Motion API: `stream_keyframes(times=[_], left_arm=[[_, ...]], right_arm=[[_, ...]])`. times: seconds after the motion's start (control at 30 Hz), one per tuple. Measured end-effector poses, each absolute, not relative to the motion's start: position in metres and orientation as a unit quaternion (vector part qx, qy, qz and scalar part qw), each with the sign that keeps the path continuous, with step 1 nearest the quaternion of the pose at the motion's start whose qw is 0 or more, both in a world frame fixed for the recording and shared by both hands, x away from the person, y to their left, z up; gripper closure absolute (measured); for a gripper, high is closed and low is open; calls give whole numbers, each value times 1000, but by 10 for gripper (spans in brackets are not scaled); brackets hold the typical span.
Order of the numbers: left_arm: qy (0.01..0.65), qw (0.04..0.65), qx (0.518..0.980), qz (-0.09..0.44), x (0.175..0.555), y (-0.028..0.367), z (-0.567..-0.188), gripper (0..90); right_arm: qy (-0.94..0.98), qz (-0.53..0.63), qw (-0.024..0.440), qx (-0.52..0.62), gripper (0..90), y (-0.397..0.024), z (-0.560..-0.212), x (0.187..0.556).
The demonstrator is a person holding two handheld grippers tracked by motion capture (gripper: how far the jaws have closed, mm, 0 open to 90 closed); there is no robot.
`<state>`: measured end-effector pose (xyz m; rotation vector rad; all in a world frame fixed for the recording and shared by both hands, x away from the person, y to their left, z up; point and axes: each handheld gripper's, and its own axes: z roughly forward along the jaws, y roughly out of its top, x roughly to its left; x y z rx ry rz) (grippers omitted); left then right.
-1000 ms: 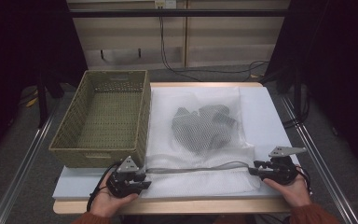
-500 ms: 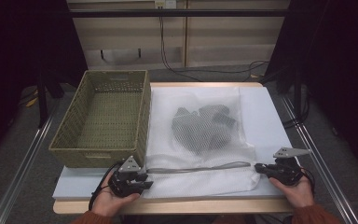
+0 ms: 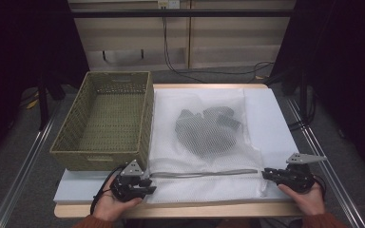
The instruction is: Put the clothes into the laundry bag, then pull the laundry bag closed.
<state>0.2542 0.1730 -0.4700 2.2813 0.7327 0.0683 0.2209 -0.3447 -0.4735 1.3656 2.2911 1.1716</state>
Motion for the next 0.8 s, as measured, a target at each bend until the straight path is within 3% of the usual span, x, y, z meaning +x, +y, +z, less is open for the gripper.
stream_keyframes(times=[0.2, 0.37, 0.57, 0.8], left_arm=[[310, 379, 870, 61, 256, 190, -461, 596], [322, 388, 860, 86, 259, 196, -462, 599], [317, 393, 859, 88, 260, 195, -463, 682], [307, 386, 866, 84, 269, 189, -467, 691]], right_arm=[[765, 435, 127, 457, 559, -346, -470, 221], [759, 448, 130, 454, 515, -345, -469, 221], [757, 466, 123, 440, 466, -346, -468, 221], [763, 478, 114, 420, 430, -337, -465, 226]])
